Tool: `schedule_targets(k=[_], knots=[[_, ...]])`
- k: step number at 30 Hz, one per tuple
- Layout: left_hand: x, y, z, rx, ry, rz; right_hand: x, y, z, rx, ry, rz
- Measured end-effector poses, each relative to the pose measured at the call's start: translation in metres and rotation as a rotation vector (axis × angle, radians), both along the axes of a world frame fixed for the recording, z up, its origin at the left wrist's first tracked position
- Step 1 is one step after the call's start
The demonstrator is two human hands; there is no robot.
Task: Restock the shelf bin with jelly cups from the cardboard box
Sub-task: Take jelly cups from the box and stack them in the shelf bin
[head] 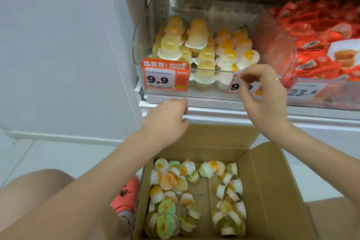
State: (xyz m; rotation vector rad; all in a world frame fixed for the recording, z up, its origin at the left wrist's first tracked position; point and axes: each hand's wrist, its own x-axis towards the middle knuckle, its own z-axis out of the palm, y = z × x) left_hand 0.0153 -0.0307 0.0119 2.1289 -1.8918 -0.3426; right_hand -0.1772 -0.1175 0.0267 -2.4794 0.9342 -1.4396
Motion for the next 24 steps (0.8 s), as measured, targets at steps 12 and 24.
schedule_targets(k=[12, 24], knots=[[-0.030, 0.042, -0.200, 0.744, -0.163, -0.129, -0.070, 0.067, -0.223, 0.962, 0.837, 0.088], [-0.022, 0.078, -0.271, 0.718, -0.163, 0.047, 0.000, 0.117, -0.332, 1.680, 0.962, -0.014]])
